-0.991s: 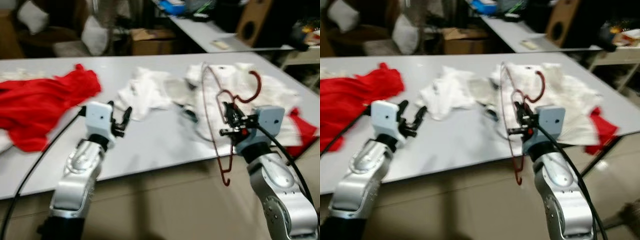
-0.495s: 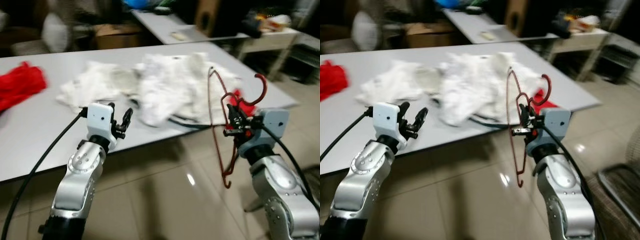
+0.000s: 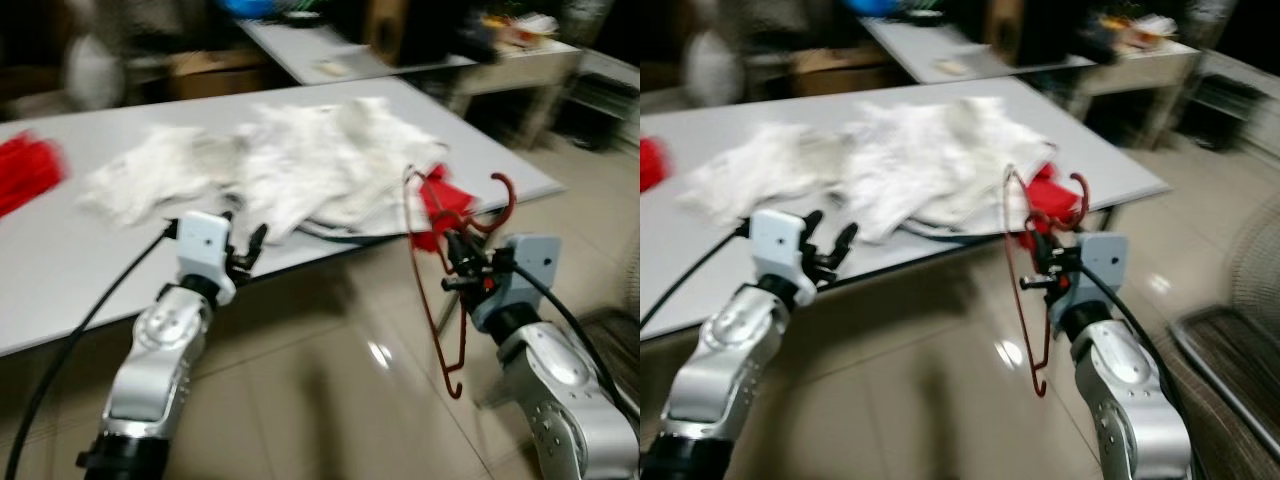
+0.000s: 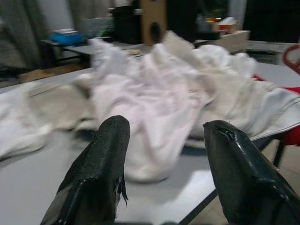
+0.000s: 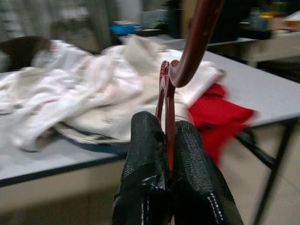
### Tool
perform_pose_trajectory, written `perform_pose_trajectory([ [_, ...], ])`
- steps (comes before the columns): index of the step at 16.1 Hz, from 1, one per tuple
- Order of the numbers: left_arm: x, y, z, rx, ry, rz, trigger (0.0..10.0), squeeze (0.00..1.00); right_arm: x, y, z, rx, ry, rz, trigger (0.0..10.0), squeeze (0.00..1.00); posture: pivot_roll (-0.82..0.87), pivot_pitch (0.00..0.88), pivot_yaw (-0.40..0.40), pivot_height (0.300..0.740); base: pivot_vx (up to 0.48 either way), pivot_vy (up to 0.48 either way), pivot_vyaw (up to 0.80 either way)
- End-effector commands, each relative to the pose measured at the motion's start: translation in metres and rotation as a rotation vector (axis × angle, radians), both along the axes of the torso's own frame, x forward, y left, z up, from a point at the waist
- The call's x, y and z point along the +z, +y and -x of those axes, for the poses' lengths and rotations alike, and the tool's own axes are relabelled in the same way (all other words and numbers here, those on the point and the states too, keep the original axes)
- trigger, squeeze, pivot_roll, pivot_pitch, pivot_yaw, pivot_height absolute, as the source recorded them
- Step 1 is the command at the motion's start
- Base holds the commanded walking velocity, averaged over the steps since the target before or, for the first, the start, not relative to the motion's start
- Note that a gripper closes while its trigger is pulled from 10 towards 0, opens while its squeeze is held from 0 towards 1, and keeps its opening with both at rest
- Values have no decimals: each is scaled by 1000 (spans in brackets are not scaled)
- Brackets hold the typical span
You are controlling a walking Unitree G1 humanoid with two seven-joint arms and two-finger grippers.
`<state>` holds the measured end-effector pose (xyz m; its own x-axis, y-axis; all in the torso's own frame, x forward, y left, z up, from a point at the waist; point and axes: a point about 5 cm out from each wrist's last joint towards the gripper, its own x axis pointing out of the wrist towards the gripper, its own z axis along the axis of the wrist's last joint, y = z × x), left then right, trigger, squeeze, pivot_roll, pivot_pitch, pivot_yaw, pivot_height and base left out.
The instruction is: Hang hanger
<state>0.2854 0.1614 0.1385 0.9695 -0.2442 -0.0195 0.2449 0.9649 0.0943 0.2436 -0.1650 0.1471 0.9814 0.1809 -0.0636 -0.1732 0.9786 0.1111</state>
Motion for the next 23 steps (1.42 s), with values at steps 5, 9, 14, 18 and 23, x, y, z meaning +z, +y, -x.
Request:
perform_pose_trajectory([
  [5, -5, -11, 1, -45, 17, -1, 10000, 208, 3, -4, 3, 24, -22, 52, 10000, 0, -87, 0, -16, 740, 353, 0, -101],
  [9, -6, -5, -1, -4, 9, -24, 10000, 208, 7, 0, 3, 93, -42, 64, 10000, 0, -89, 0, -18, 740, 366, 0, 0],
  [14, -13, -2, 3, -26, 55, -61, 10000, 188, 10, -3, 4, 80, -62, 62, 10000, 0, -91, 0, -19, 740, 215, 0, 0],
  [18, -19, -2, 4, -109, 112, -138, 10000, 1000, 13, -18, 4, 64, -72, 94, 10000, 0, -104, 0, -12, 740, 0, 0, 0],
  [23, -26, -1, 2, -173, 139, -286, 5686, 0, 14, -36, 7, 22, -63, 140, 10000, 0, -125, 0, 3, 740, 0, 0, 0],
])
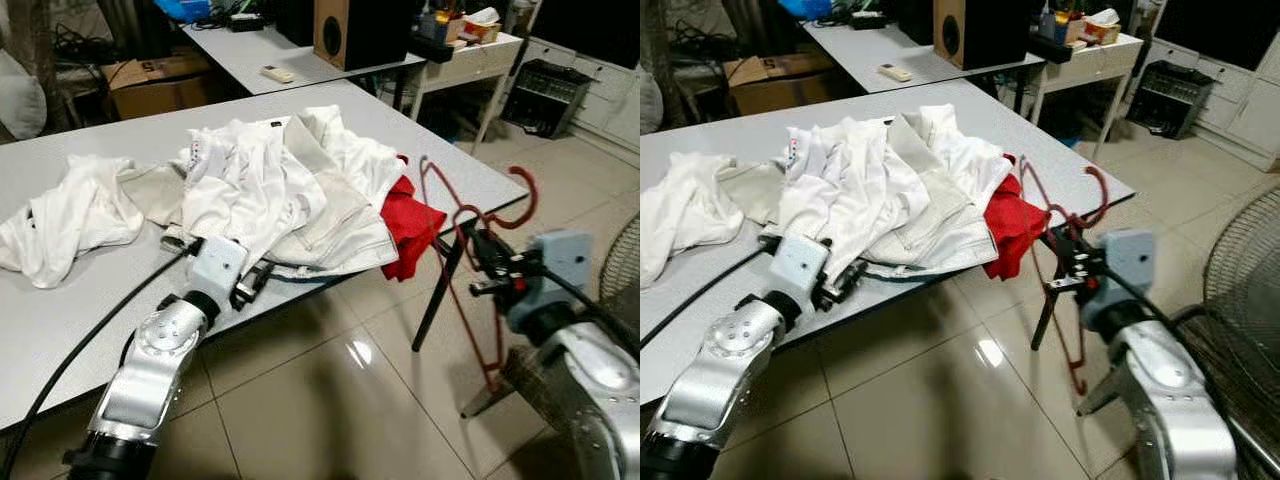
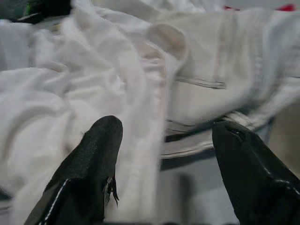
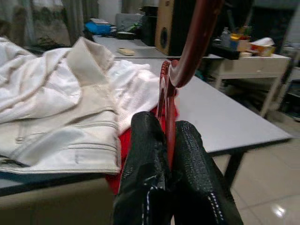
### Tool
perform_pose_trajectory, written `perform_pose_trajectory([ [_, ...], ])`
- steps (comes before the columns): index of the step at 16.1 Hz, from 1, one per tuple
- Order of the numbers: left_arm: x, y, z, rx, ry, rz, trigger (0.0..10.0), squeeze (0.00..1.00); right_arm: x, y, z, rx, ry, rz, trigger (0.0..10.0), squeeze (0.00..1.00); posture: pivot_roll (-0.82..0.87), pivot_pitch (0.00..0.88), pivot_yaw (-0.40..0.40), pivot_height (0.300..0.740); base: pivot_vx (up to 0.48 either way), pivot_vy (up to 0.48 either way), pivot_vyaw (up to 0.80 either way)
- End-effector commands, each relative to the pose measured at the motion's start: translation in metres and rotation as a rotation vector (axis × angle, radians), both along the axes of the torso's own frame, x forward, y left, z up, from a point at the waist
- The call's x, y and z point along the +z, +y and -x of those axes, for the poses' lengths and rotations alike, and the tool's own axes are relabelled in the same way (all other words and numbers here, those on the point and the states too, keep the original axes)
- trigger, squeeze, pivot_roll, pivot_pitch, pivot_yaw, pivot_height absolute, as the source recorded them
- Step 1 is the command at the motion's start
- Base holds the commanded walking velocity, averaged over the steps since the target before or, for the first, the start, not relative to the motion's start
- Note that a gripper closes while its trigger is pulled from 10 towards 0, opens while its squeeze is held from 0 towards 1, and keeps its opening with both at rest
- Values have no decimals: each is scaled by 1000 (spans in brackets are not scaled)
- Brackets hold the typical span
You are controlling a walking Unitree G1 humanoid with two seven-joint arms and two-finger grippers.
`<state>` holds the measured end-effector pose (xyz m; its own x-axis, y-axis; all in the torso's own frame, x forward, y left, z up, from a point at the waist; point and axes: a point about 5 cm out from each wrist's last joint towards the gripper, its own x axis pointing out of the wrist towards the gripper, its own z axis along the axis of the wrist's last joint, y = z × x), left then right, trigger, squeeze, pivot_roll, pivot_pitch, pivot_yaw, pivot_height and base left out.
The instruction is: Hang hanger
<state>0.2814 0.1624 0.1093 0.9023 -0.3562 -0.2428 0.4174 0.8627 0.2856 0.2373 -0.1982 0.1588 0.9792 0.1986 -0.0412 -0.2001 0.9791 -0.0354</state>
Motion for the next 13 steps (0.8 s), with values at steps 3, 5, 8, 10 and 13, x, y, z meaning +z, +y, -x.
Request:
perform_pose_trajectory([
  [3, -4, -3, -3, -15, 12, -51, 0, 0, 2, -6, 2, -9, -7, 11, 10000, 0, -135, 0, 3, 740, 0, 0, 0],
  [5, -6, 2, -6, 26, -1, -99, 0, 0, 2, -5, 3, -3, -5, 18, 10000, 0, -139, 0, 2, 740, 0, 0, 0],
  [8, -5, 10, -9, 75, -30, -145, 0, 0, 2, -5, 3, 4, -1, 24, 10000, 0, -139, 0, -3, 740, 0, 0, 0],
  [10, -2, 11, -10, 80, -57, -129, 0, 0, 1, -5, 3, 8, 0, 25, 10000, 0, -138, 0, -4, 740, 0, 0, 0],
  [13, 4, 4, -9, 37, -72, -50, 0, 0, 0, -4, 2, 14, 2, 25, 10000, 0, -132, 0, -6, 740, 0, 0, 0],
])
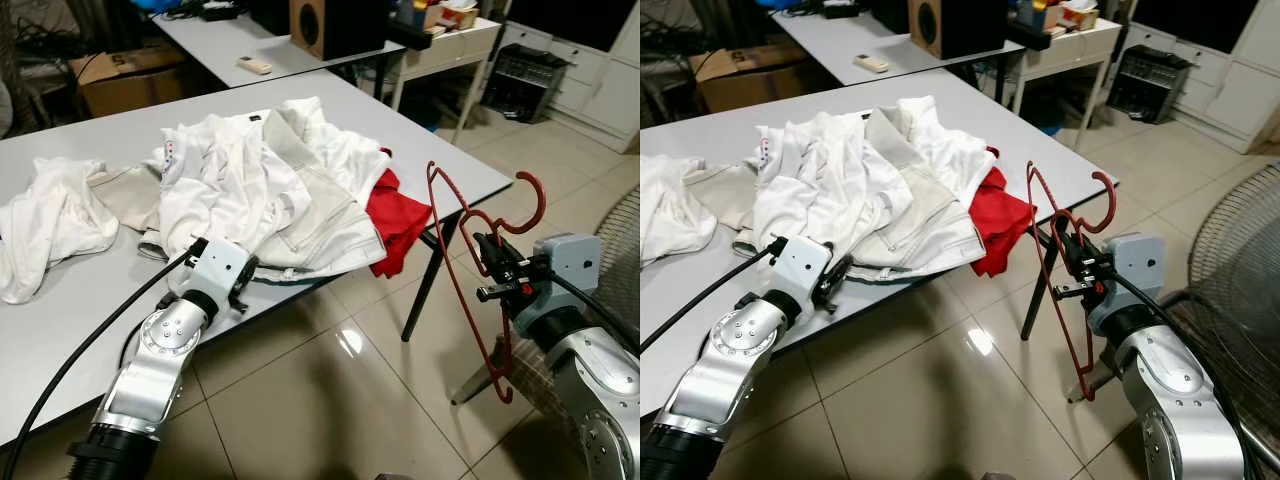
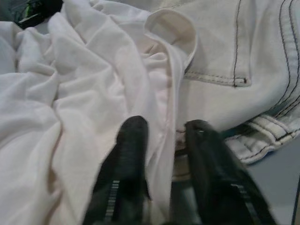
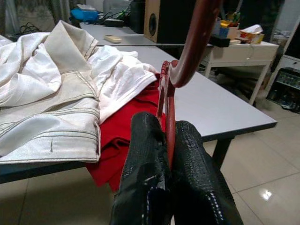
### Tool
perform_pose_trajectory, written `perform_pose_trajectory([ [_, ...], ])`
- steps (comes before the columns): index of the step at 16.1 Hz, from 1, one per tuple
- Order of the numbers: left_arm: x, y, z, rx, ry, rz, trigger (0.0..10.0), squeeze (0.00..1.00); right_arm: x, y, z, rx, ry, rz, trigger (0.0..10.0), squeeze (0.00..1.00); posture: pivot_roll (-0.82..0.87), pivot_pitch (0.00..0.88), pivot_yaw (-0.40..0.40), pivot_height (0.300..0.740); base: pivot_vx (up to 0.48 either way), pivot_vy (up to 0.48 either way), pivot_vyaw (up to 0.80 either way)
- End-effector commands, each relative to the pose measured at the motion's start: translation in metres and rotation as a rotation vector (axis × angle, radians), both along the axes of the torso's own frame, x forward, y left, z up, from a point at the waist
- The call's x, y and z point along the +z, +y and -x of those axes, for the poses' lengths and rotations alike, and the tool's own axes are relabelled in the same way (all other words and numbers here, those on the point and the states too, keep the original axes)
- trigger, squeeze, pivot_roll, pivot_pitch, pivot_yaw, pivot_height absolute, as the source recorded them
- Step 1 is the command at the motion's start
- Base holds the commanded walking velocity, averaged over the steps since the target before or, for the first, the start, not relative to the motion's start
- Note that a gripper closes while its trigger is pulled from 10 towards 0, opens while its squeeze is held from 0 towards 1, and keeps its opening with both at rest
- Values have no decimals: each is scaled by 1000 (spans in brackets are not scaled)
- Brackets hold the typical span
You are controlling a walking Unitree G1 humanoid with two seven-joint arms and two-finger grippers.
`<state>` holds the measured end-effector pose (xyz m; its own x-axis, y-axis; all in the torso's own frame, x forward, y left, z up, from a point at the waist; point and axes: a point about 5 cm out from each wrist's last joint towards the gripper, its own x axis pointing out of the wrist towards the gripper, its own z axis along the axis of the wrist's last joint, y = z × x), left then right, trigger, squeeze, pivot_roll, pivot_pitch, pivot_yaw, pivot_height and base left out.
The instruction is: Hang hanger
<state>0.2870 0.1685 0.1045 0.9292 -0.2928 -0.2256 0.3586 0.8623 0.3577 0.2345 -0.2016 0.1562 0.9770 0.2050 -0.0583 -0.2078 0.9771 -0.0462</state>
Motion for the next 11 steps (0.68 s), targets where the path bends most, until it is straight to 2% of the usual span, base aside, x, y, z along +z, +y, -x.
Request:
perform_pose_trajectory([
  [1, 6, 1, -4, 4, -20, -25, 0, 0, 3, 0, -1, 8, -14, 11, 10000, 0, -133, 0, -4, 740, 0, 0, 0],
  [8, 4, 10, -5, 37, -15, -104, 0, 0, 2, 1, -1, 9, -16, 12, 10000, 0, -131, 0, 1, 740, 0, 0, 0],
  [11, 4, 10, -6, 24, -13, -95, 0, 0, 2, 2, -1, 10, -16, 11, 10000, 0, -129, 0, 2, 740, 0, 0, 0],
])
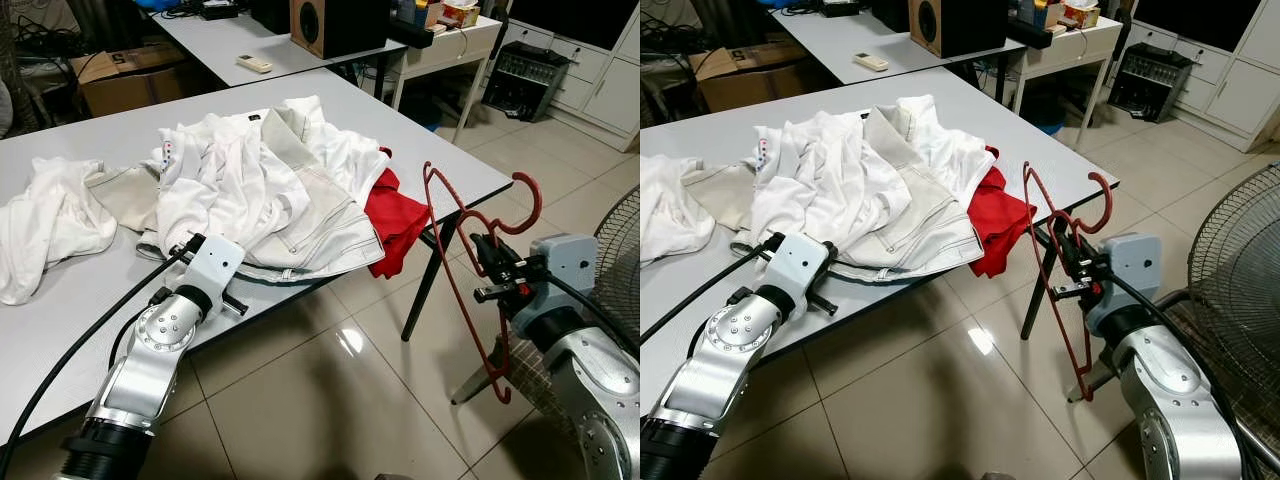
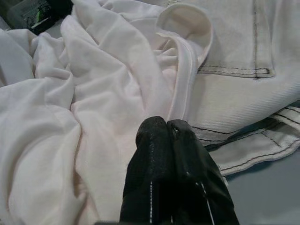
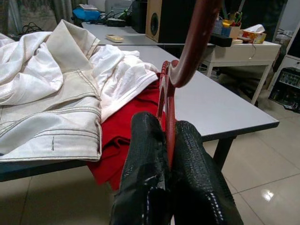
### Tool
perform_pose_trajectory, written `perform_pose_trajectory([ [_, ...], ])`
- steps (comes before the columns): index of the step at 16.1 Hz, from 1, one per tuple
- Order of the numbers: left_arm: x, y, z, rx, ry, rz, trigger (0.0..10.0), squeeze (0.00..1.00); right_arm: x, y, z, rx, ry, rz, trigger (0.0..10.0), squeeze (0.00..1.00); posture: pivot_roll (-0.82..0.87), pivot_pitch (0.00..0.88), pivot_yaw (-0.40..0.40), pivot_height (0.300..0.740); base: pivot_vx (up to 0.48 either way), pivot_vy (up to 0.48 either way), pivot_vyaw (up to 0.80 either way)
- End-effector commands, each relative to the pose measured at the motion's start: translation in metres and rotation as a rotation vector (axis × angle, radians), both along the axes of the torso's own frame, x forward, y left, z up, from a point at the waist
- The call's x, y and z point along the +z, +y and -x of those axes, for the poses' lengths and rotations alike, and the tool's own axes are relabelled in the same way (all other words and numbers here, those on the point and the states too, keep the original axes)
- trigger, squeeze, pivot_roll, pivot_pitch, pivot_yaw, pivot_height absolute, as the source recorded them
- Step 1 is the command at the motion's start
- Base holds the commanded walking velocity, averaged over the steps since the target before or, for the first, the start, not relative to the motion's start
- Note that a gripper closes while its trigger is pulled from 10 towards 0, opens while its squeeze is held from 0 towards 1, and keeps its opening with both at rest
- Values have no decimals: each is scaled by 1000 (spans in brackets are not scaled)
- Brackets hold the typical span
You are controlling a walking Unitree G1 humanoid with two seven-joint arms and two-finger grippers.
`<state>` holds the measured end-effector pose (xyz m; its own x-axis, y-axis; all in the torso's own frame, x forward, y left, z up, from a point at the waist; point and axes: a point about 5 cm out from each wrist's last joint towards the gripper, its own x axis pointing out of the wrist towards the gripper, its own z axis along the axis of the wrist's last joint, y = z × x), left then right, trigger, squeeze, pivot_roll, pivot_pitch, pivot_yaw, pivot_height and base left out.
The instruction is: Hang hanger
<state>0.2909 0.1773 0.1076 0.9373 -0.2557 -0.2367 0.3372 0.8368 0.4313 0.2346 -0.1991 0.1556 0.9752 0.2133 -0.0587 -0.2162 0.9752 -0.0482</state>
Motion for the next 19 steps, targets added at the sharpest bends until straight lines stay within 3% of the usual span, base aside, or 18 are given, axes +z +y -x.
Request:
perform_pose_trajectory([
  [1, 0, -1, -1, -17, 13, 6, 0, 0, 2, -1, -1, 1, -16, 9, 10000, 0, -129, 0, 2, 740, 0, 0, 0],
  [4, -2, -5, 1, -40, 33, 33, 0, 0, 2, -1, -1, 0, -15, 10, 10000, 0, -128, 0, 4, 740, 0, 0, 0],
  [7, 18, -3, -9, -7, -48, 130, 0, 0, 2, -2, -2, -14, -22, 7, 10000, 0, -125, 0, 4, 740, 0, 0, 0],
  [12, 79, 6, -24, -123, -188, 80, 0, 0, 2, -4, -3, -26, -27, 3, 10000, 0, -118, 0, 8, 740, 0, 0, 0],
  [16, 95, 13, -24, -168, -192, 39, 0, 0, 1, -2, -3, -26, -30, -2, 10000, 0, -114, 0, 13, 740, 0, 0, 0],
  [17, 98, 14, -24, -169, -195, 39, 0, 0, 1, 2, -1, 8, -30, -25, 10000, 0, -113, 0, 15, 740, 0, 0, 0],
  [19, 112, 17, -28, -136, -245, 98, 0, 0, 11, 25, 11, 262, -32, -143, 10000, 0, -111, 0, 22, 740, 0, 0, 0],
])
